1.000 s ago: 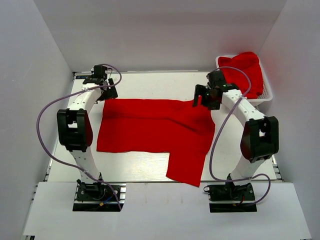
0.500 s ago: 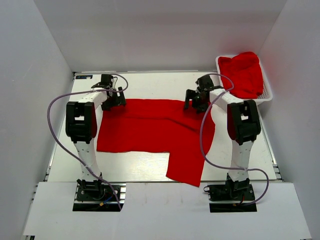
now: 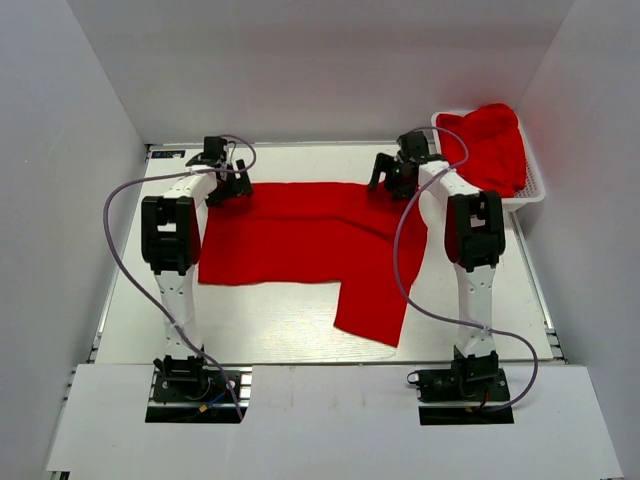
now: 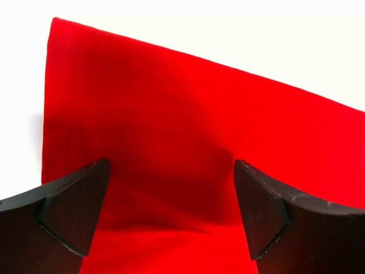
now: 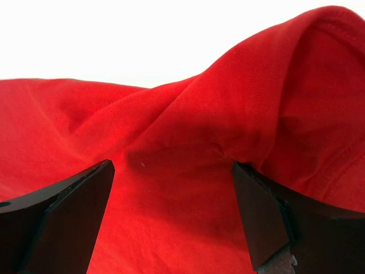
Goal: Fold and stack the t-shirts
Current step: Fold the tshirt
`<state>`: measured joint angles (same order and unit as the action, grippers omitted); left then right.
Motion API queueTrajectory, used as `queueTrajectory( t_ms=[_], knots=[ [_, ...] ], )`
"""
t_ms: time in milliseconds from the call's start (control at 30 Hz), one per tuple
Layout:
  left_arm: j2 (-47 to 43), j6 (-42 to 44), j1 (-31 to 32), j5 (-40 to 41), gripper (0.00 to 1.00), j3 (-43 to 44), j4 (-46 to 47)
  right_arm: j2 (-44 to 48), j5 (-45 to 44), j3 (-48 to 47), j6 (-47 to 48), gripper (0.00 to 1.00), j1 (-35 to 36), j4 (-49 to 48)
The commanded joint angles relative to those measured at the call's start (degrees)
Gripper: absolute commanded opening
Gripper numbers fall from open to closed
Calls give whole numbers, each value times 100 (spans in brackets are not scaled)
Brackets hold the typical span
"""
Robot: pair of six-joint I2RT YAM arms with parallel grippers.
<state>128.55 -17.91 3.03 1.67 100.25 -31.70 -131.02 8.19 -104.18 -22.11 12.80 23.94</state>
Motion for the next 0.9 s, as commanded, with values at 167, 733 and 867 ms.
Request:
queueTrajectory(
  t_ms=[167, 733, 867],
  knots=[
    [602, -108, -48, -396, 100, 968, -310, -776, -89, -1315, 435, 90, -172, 356],
    [-3973, -597, -48, 1072, 100, -1470, -1426, 3414, -1459, 1943, 1042, 90, 337, 471],
    [-5128, -1091, -48, 1125, 100, -3044, -1549, 4984, -1609, 3596, 761, 90, 732, 497]
  ],
)
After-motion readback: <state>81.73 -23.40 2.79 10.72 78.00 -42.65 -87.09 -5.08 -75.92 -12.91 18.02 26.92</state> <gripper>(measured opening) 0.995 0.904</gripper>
